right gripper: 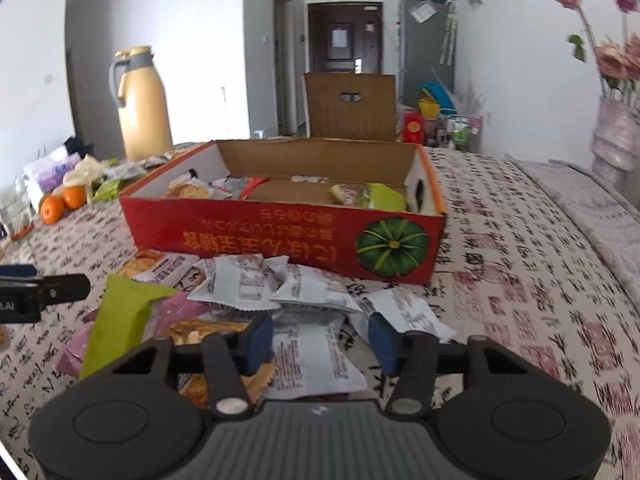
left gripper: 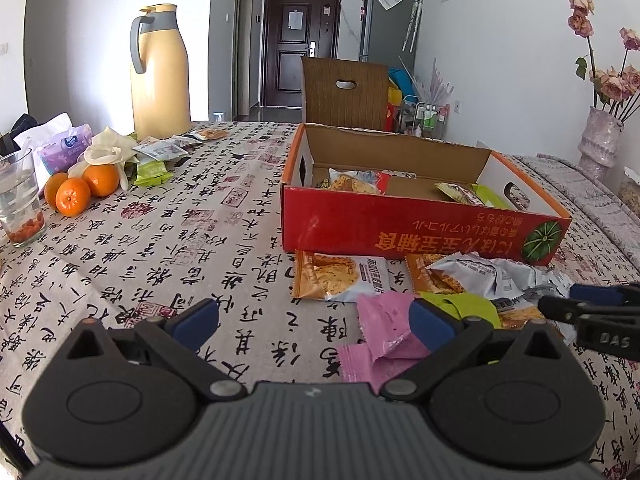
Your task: Organize snacks
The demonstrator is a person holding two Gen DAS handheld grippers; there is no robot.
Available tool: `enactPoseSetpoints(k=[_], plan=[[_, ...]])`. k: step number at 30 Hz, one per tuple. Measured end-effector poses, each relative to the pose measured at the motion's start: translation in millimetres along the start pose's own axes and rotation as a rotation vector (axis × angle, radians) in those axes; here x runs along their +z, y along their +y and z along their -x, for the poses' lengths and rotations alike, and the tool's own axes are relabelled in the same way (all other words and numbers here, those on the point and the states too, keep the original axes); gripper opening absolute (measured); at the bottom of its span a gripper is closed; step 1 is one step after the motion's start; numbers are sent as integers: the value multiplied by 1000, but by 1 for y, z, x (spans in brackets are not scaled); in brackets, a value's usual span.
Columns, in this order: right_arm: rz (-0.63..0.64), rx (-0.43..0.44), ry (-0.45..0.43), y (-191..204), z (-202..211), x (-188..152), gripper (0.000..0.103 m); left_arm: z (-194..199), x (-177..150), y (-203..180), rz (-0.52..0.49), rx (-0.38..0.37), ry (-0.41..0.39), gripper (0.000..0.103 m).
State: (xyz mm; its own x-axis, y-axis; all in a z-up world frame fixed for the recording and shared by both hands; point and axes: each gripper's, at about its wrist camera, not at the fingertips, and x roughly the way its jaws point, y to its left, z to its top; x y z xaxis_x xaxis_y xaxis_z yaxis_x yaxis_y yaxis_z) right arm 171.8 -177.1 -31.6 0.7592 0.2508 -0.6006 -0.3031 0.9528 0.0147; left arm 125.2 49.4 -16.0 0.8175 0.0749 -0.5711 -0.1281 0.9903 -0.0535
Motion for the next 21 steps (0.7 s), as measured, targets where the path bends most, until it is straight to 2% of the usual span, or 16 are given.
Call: enactPoseSetpoints(k=[2, 5, 10, 21], plan=[[14, 4, 27, 2, -7, -1, 42, 0, 0, 0, 2, 0, 1, 103], [26, 6, 59, 4, -16, -6, 42, 1, 1, -1, -2, -5, 0, 103], [34, 14, 54, 3, -16, -10, 38, 1, 2, -4, -3, -10, 1, 103], [-50, 8, -49, -12, 16, -16, 38, 10, 1, -18, -7, -23, 9, 103]])
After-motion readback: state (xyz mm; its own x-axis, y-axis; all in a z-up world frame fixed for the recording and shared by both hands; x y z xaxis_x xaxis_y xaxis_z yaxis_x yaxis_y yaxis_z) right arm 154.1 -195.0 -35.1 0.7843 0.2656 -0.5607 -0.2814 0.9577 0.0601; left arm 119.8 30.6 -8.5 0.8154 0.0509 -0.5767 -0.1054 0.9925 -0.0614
